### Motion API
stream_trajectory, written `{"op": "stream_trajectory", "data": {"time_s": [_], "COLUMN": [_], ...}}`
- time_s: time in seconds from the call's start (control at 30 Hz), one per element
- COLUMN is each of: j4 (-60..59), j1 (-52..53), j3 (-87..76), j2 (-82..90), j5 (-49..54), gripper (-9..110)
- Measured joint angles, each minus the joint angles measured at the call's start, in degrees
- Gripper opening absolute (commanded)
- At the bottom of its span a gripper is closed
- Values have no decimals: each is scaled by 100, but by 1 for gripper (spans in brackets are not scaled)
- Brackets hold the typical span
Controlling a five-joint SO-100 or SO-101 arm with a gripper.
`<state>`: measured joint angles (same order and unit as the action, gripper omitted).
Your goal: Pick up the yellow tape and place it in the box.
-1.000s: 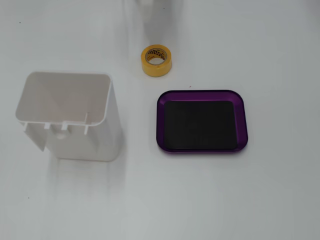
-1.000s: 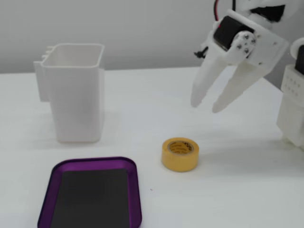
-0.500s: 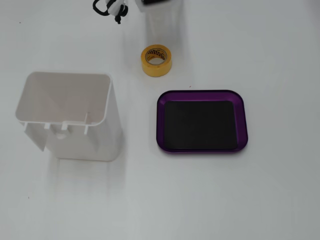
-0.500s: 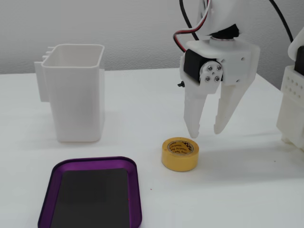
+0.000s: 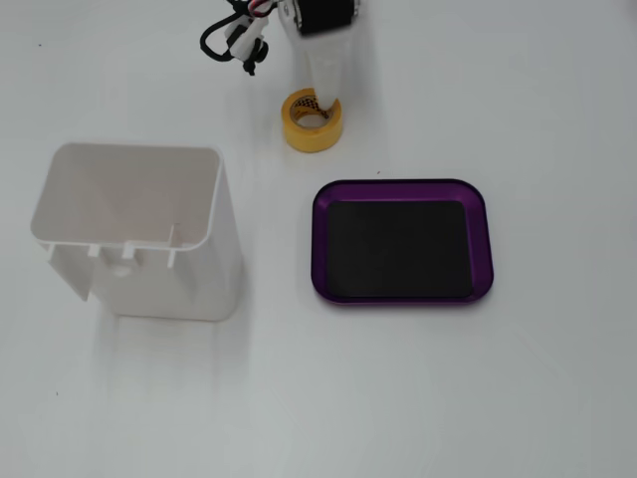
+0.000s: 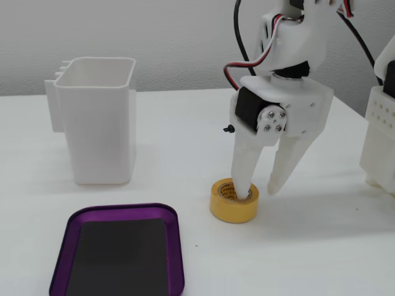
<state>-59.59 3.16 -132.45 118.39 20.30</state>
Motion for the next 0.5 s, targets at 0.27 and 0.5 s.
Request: {"op": "stream_trajectory", "data": {"time_s": [0.27,0.5], "j4": [642,756], "j1": [26,-9], "j3": [-659,-835], "j2": [0,44], "j5": [18,26], "gripper": [11,-1]}}
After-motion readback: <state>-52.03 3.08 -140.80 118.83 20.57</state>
